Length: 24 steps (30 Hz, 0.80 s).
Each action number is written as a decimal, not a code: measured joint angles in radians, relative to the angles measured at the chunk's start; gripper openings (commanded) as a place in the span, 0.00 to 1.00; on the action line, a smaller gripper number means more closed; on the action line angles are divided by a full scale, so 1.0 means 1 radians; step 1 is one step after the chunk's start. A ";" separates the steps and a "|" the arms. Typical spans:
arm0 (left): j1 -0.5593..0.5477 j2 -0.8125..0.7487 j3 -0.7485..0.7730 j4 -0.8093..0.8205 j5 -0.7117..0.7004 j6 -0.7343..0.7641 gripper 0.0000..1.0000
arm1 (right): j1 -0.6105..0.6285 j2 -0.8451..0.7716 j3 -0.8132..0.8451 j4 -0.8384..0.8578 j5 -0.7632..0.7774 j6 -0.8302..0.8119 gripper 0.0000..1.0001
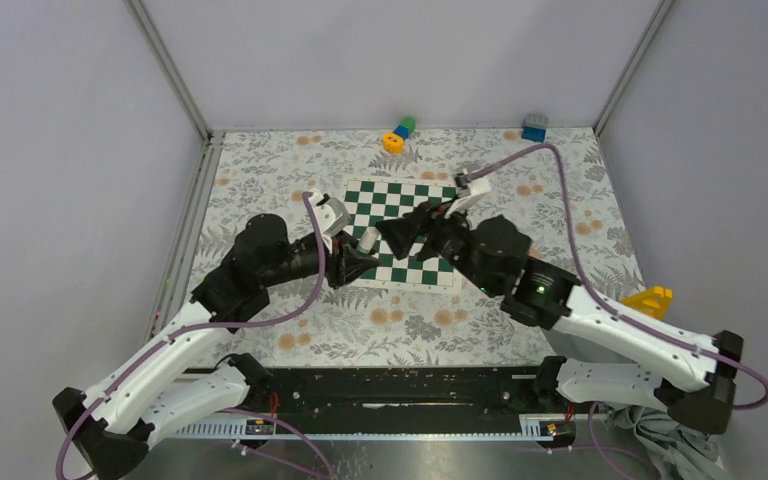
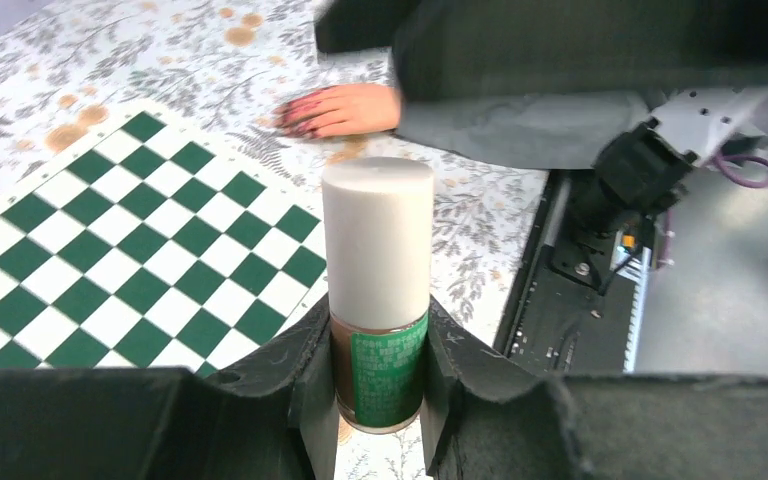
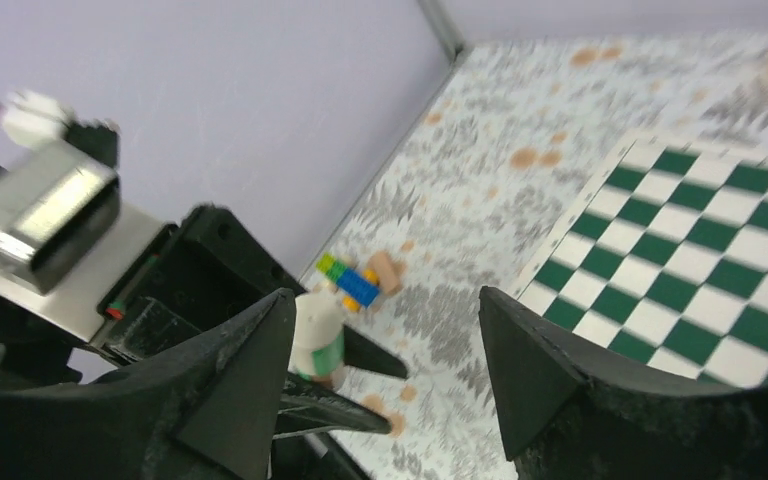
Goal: Paint the nails
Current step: Screw the nail polish bottle.
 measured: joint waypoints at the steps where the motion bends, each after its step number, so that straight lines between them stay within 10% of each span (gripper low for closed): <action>1: 0.000 -0.005 0.001 0.001 0.025 0.004 0.00 | 0.000 -0.041 0.000 -0.011 0.022 -0.030 0.75; 13: 0.001 -0.065 0.050 0.056 0.465 -0.024 0.00 | -0.002 -0.397 -0.172 0.145 -0.354 -0.382 0.87; 24: 0.001 -0.077 0.014 0.183 0.677 -0.133 0.00 | -0.002 -0.304 -0.171 0.210 -0.824 -0.417 0.86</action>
